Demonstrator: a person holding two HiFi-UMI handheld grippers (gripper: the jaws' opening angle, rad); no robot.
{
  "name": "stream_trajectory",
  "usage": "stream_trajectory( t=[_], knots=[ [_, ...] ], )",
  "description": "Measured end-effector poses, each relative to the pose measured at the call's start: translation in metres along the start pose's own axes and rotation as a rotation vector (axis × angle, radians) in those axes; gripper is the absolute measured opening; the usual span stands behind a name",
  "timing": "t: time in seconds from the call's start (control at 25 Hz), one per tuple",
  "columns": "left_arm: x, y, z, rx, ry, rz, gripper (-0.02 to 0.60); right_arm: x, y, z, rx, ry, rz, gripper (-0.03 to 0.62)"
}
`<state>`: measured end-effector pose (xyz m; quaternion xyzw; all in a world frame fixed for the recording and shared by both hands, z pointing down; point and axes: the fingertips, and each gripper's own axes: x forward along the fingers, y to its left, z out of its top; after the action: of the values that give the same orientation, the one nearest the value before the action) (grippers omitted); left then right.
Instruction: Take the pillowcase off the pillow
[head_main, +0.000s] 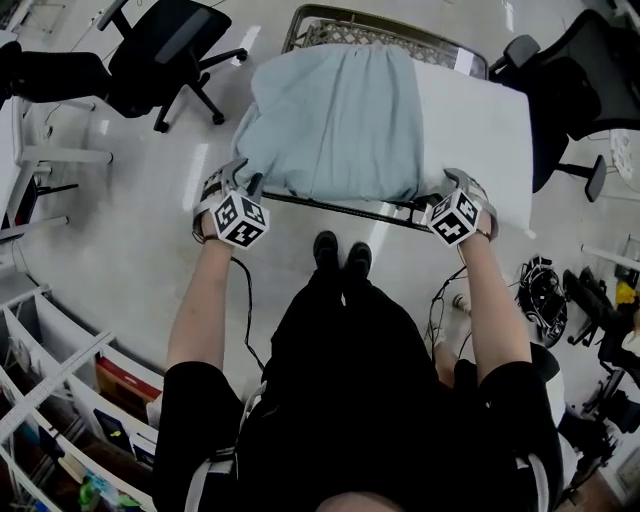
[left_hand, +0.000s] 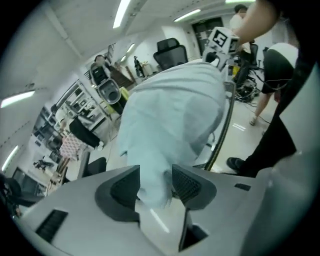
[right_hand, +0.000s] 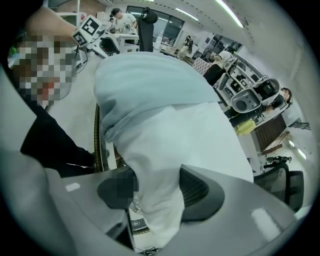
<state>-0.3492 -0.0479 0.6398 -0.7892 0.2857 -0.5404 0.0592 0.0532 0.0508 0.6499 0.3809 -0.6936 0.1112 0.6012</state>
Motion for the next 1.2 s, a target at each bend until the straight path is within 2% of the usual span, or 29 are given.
stream_trajectory(
  t=[0.08,0.2,0.4,0.44,0.52,0.6,0.68,0.8,0.92,1.0,1.12,1.2],
  knots=[
    [0.0,-0.033,0.019,0.053,-0.053,-0.056,0.213,0.0,0.001,0.0,0.001,0.003,-0.003,0.253],
    [0.006,-0.064,0.039,0.088,-0.099,-0.113,0.222,0.0,0.002,0.001,0.001,0.006,-0.006,0.258],
    [0.03,-0.072,0.051,0.131,-0.074,-0.124,0.22,0.0,0.004,-0.001,0.0,0.011,-0.017,0.258],
    [0.033,-0.069,0.051,0.145,-0.063,-0.117,0.198,0.0,0.004,-0.002,0.001,0.014,-0.02,0.255],
    [0.04,-0.064,0.047,0.201,-0.025,-0.106,0.029,-0.001,0.003,-0.004,0.001,0.015,-0.026,0.244],
    [0.043,-0.058,0.038,0.262,0.019,-0.097,0.008,-0.002,0.002,-0.006,0.001,0.01,-0.028,0.235],
    [0.044,-0.04,0.026,0.283,0.065,-0.064,0.006,-0.004,0.002,-0.006,0.002,-0.001,-0.028,0.229],
    [0.037,0.002,-0.002,0.203,0.115,-0.014,0.006,-0.007,-0.001,-0.008,0.034,-0.019,-0.016,0.216],
    [0.024,0.041,-0.026,0.137,0.129,0.028,0.006,-0.01,-0.003,-0.012,0.072,-0.021,-0.004,0.204],
    [0.018,0.067,-0.033,0.093,0.136,0.061,0.006,-0.012,-0.004,-0.018,0.085,-0.012,-0.003,0.202],
    [0.008,0.105,-0.038,-0.037,0.127,0.092,0.006,-0.014,-0.001,-0.032,0.091,0.011,0.001,0.199],
    [0.0,0.126,-0.03,-0.059,0.108,0.126,0.006,-0.016,0.001,-0.039,0.09,0.029,0.0,0.199]
  ],
)
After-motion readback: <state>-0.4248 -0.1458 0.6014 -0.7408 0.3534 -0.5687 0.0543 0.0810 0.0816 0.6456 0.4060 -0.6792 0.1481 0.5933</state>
